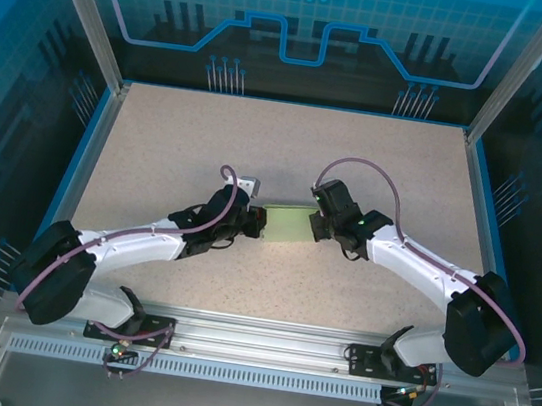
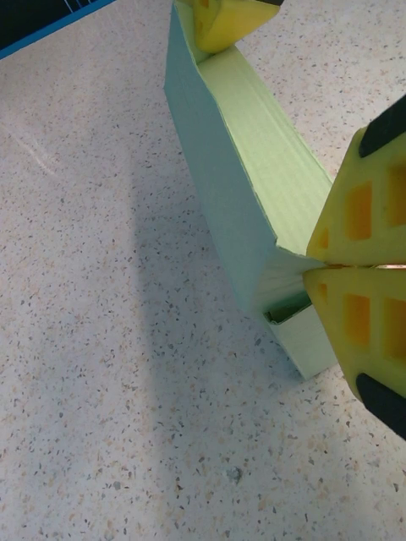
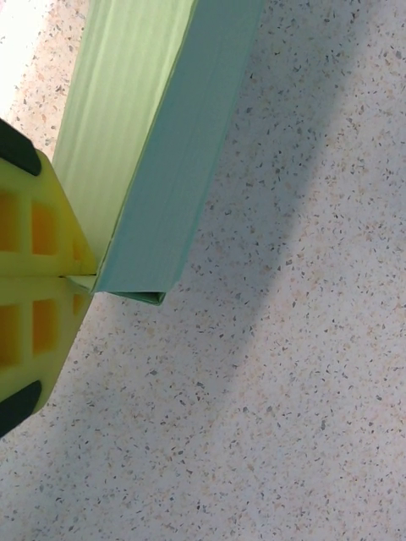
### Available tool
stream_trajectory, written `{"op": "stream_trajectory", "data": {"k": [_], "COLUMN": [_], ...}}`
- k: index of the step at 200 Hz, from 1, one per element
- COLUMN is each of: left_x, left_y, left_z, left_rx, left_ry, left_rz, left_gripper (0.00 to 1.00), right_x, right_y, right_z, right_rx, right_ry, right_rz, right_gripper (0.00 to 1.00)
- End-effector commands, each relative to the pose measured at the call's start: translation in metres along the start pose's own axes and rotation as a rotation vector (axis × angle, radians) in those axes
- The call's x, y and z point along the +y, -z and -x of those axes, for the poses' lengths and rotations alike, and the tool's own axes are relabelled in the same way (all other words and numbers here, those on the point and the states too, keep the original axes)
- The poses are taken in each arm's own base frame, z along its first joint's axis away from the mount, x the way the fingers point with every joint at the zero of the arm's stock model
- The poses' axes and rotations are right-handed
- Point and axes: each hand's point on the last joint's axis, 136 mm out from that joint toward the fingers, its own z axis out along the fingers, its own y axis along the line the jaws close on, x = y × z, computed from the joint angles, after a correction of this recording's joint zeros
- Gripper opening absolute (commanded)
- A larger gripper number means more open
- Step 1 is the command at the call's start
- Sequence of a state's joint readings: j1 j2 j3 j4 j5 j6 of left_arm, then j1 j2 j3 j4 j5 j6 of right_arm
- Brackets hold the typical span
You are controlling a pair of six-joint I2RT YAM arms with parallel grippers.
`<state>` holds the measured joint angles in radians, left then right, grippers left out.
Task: Fold the paper box
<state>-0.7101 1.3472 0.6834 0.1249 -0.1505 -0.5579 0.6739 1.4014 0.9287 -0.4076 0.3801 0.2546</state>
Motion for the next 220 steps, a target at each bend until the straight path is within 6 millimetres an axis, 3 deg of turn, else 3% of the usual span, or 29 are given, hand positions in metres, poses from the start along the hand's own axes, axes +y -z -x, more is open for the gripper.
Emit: {"op": "stream_trajectory", "data": {"k": [1, 63, 134, 177, 220], "left_x": [0.0, -0.015, -0.006, 0.008, 0.015], "left_y": [0.003, 0.016, 0.035, 0.03, 0.014], "left_z": [-0.01, 0.006, 0.025, 0.036, 0.027], "left_rx": [0.027, -0.006, -0.068, -0.062, 0.014], "left_ry": [-0.051, -0.102, -0.157, -0.063, -0.044], "left_rz": [-0.003, -0.049, 0.005, -0.007, -0.014], "left_gripper": [0.13, 0.37, 0.67, 0.69, 0.67], "right_x": [0.019, 0.02, 0.02, 0.021, 0.02], "right_y": [-0.001, 0.001, 0.001, 0.0, 0.0], "right_z": [-0.017, -0.014, -0.011, -0.011, -0.012], "right_rx": [0.045, 0.041, 0.039, 0.041, 0.041], "right_ry": [0.04, 0.043, 0.047, 0.049, 0.045], "right_rz": [0.072, 0.073, 0.072, 0.073, 0.07], "right_gripper": [0.01, 0.02, 0.02, 0.02, 0.02]}}
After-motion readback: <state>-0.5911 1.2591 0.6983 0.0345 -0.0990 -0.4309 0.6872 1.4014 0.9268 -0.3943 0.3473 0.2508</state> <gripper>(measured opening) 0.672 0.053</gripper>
